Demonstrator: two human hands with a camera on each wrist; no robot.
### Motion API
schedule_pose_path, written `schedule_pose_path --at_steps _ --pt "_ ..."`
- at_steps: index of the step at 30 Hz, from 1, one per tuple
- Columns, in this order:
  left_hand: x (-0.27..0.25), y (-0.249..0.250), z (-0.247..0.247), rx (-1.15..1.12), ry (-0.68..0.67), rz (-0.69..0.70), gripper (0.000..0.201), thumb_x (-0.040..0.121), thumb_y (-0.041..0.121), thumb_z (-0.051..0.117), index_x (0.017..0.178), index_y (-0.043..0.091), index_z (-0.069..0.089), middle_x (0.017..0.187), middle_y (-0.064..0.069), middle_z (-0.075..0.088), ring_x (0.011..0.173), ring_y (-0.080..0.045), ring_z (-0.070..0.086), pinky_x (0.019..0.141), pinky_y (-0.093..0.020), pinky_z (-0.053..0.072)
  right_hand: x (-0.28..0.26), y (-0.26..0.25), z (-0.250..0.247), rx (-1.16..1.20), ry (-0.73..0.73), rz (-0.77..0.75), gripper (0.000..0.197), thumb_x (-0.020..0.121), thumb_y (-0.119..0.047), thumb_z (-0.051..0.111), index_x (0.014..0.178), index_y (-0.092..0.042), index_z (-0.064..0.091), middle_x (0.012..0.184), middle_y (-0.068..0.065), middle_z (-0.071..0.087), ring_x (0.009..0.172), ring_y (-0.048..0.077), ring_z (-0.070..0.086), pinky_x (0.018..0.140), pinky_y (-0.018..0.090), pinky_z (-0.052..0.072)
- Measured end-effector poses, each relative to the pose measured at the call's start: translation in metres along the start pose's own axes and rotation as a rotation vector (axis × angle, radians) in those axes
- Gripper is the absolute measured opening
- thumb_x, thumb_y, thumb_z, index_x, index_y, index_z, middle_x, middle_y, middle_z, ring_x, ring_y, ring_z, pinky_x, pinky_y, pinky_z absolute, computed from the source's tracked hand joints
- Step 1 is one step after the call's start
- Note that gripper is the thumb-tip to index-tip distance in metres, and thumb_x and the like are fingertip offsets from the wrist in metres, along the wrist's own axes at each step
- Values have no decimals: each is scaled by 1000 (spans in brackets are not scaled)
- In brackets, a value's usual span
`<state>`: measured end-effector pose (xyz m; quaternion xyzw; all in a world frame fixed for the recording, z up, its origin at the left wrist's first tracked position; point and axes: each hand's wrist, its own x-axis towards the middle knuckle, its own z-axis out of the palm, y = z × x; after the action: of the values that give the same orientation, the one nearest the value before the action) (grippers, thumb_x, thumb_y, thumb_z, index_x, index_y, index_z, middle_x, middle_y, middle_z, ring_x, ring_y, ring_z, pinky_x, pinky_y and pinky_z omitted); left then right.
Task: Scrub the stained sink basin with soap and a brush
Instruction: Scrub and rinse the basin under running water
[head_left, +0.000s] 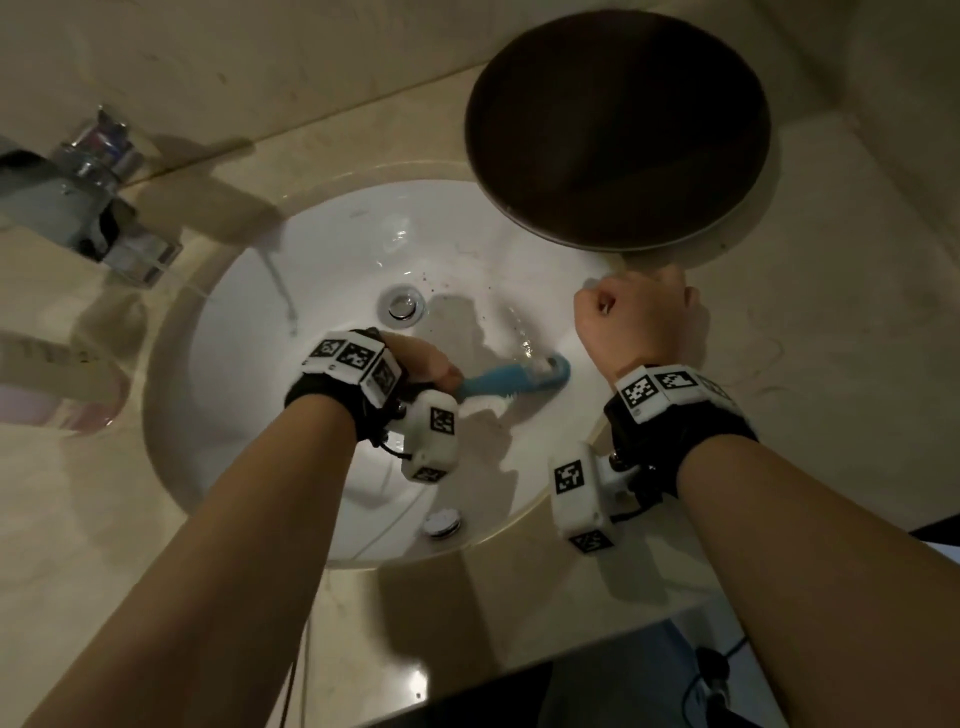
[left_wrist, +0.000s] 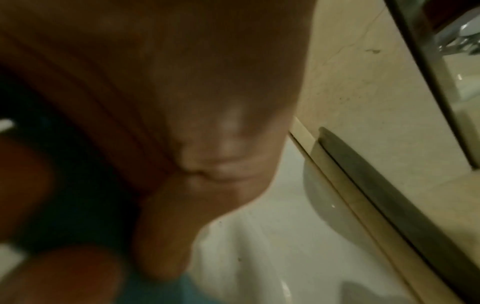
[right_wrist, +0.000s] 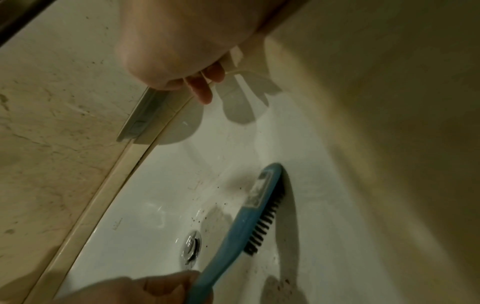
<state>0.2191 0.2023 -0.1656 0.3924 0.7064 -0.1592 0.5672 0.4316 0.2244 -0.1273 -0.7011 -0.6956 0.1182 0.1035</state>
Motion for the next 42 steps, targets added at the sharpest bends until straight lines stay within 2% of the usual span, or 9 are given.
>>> schedule_pose_path --at_steps 3,9,13,17,21,27,31,36,42 --pt "12 -21 -1 69 47 -8 33 86 52 52 90 20 55 80 -7 61 58 -13 48 51 -20 37 0 0 0 2 -2 15 37 87 -31 34 72 -12 62 82 5 59 84 19 31 76 33 31" --pt "19 -40 -16 -295 482 -59 26 94 8 39 116 8 55 73 -2 45 54 -13 38 49 -19 35 -2 -1 -3 29 -10 41 34 87 -30 37 75 -11 64 75 3 48 84 19 31 82 35 35" --pt "7 -32 -5 -334 230 -135 12 95 15 37 93 12 48 64 -4 48 36 -13 42 36 -12 34 -2 0 -4 37 -36 43 37 89 -30 37 76 -9 64 65 -2 34 86 21 33 83 36 34" --pt "-9 -12 3 -63 11 -49 11 98 10 34 102 8 44 67 -3 45 52 -13 38 29 -4 30 -1 1 0 -12 -20 -10 35 88 -32 37 82 -12 65 94 7 56 89 23 38 78 35 32" --pt "-7 -13 6 -71 22 -54 10 98 10 36 101 8 45 67 -4 45 53 -14 37 31 -5 32 -2 2 7 18 218 -37 22 79 -24 45 89 -13 61 106 11 53 97 31 50 77 34 34" --pt "-9 -23 10 -326 219 -86 23 95 11 39 74 12 49 63 -2 45 42 -12 43 35 -8 34 -1 4 10 -107 100 92 28 81 -18 49 108 -9 48 115 16 47 106 32 44 86 41 36" --pt "-6 -36 -5 -229 466 -52 26 93 6 39 109 0 59 76 -8 50 65 -21 50 62 -27 47 -1 2 11 -146 113 71 27 80 -15 51 106 -8 47 113 18 47 104 33 44 83 42 37" --pt "-14 -29 6 -131 146 -30 22 95 6 34 82 8 52 62 -5 42 47 -14 34 32 -8 28 1 3 16 -144 148 75 27 76 -17 51 101 -8 49 107 19 51 100 33 48 79 41 37" --pt "19 -17 -19 184 578 -91 30 94 12 39 118 2 54 114 -18 60 100 -32 58 80 -34 44 1 1 21 -166 262 71 24 65 -19 46 85 -8 54 85 16 56 78 32 55 64 38 42"
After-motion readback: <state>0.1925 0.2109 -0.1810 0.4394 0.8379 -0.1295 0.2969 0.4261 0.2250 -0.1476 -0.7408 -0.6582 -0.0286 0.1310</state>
